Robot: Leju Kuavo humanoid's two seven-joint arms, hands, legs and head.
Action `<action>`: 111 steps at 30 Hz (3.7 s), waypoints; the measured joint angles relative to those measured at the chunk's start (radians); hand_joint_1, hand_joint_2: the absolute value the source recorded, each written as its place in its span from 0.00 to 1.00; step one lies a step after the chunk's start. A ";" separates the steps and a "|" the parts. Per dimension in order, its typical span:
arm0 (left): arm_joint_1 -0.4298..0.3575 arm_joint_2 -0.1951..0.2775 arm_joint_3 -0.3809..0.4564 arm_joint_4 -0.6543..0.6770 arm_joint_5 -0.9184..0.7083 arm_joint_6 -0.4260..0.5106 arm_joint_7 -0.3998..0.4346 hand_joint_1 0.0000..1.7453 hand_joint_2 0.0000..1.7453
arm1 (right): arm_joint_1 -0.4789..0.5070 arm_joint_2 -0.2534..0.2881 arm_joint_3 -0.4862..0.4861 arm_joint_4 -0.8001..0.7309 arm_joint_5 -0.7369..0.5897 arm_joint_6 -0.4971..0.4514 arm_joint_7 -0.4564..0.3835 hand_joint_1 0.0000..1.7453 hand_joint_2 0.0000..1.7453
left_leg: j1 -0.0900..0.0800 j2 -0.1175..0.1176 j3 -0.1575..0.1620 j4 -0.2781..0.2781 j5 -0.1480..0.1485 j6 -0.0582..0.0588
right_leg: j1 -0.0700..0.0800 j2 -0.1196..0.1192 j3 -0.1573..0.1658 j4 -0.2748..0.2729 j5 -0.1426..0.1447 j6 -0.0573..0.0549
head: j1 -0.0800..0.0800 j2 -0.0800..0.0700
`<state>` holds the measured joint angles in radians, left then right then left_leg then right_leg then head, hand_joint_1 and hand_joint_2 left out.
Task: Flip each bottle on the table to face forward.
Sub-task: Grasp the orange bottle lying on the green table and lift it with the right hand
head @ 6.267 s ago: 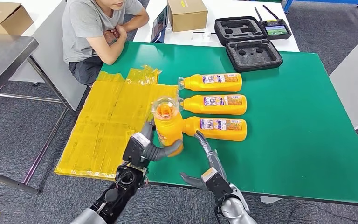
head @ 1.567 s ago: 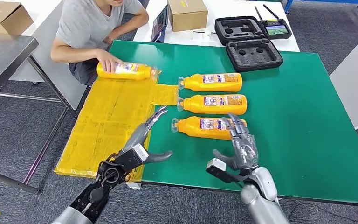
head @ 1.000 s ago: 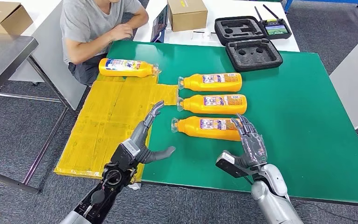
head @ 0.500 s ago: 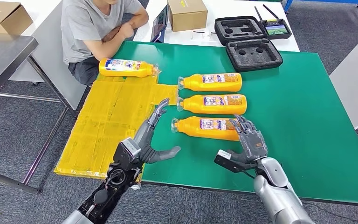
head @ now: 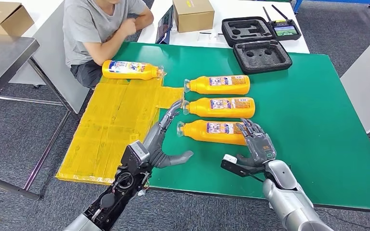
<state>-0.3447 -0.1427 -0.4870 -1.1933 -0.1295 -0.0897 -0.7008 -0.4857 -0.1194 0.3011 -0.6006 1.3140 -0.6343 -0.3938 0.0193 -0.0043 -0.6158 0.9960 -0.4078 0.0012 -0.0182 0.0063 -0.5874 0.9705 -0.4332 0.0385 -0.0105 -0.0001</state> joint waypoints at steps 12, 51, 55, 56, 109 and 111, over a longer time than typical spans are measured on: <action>-0.010 0.000 -0.015 0.007 0.007 0.018 0.000 0.00 1.00 | -0.022 0.004 0.023 0.017 0.008 -0.005 -0.019 0.00 1.00 | 0.000 0.000 0.001 0.000 0.000 0.000 | 0.000 0.000 0.001 0.000 0.000 0.000 | 0.000 0.000; -0.018 0.000 -0.052 0.034 0.015 0.050 0.000 0.00 1.00 | -0.197 0.060 -0.027 0.217 -0.216 0.400 -0.092 1.00 1.00 | 0.000 0.004 0.014 0.000 -0.002 0.000 | 0.000 0.003 0.012 -0.001 0.000 0.000 | 0.000 0.000; -0.021 0.000 -0.054 0.034 0.013 0.046 0.000 0.00 1.00 | -0.215 0.055 -0.025 0.228 -0.176 0.442 -0.050 1.00 1.00 | 0.000 0.002 0.016 -0.001 -0.001 0.002 | 0.000 0.003 0.014 -0.001 0.000 0.000 | 0.000 0.000; -0.022 0.000 -0.054 0.034 0.012 0.045 0.000 0.00 1.00 | -0.219 0.054 -0.023 0.229 -0.167 0.446 -0.041 1.00 1.00 | 0.000 0.002 0.016 0.000 0.000 0.002 | 0.000 0.003 0.015 -0.001 0.001 0.000 | 0.000 0.000; -0.003 -0.027 -0.058 0.000 0.103 0.164 0.000 0.00 1.00 | -0.030 0.068 -0.003 0.018 -0.948 0.156 -0.301 1.00 1.00 | 0.000 0.000 0.009 0.000 0.001 0.002 | 0.000 0.002 0.009 0.000 0.001 0.001 | 0.000 0.000; 0.004 -0.035 -0.041 0.000 0.112 0.179 0.000 0.00 1.00 | -0.007 0.057 0.033 -0.045 -1.013 0.129 -0.302 1.00 1.00 | 0.000 0.000 0.007 0.000 0.001 0.002 | 0.000 0.002 0.008 0.000 0.001 0.001 | 0.000 0.000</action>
<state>-0.3407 -0.1780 -0.5284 -1.1935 -0.0172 0.0896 -0.7008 -0.4927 -0.0621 0.3339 -0.6459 0.3008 -0.5055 -0.6955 0.0191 -0.0038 -0.6083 0.9958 -0.4073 0.0036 -0.0182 0.0080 -0.5795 0.9701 -0.4320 0.0399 -0.0104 -0.0001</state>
